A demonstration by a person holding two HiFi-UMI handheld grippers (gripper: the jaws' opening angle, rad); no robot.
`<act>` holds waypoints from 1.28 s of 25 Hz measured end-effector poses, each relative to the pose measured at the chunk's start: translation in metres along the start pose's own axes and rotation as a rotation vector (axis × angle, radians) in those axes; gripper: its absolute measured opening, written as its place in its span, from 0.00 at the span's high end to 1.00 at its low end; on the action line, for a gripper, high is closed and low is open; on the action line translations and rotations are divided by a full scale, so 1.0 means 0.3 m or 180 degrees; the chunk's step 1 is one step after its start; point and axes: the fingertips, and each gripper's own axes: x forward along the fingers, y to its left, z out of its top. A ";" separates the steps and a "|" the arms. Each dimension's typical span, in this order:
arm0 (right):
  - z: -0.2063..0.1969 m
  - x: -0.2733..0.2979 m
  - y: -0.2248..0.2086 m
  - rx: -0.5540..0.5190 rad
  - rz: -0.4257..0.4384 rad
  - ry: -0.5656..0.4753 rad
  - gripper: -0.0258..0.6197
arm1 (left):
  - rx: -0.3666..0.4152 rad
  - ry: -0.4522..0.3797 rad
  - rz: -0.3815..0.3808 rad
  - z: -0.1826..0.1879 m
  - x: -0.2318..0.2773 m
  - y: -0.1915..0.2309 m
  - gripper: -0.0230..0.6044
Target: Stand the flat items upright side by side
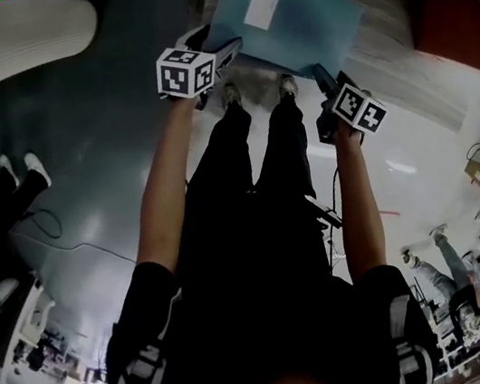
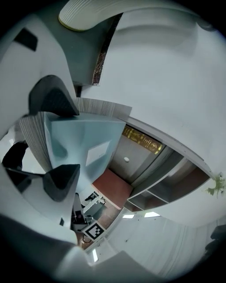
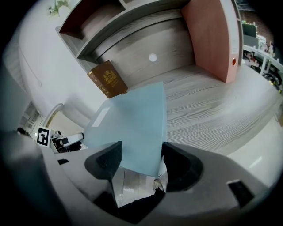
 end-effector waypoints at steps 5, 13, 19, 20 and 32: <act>-0.005 -0.107 -0.022 -0.0008 0.0019 -0.0085 0.48 | 0.0044 -0.0031 0.0010 -0.021 -0.062 -0.111 0.43; -0.123 -0.133 -0.072 -0.0126 0.0017 0.0122 0.48 | -0.0182 -0.0073 0.0105 -0.182 -0.105 -0.158 0.43; -0.164 -0.114 -0.109 -0.0187 0.0014 0.0183 0.48 | -0.0320 -0.0126 0.0172 -0.256 -0.092 -0.165 0.43; -0.168 -0.110 -0.113 -0.0195 0.0018 0.0193 0.48 | -0.0349 -0.0140 0.0192 -0.263 -0.090 -0.163 0.43; -0.181 -0.102 -0.125 -0.0237 0.0029 0.0140 0.48 | -0.0443 -0.0282 0.0318 -0.280 -0.074 -0.146 0.43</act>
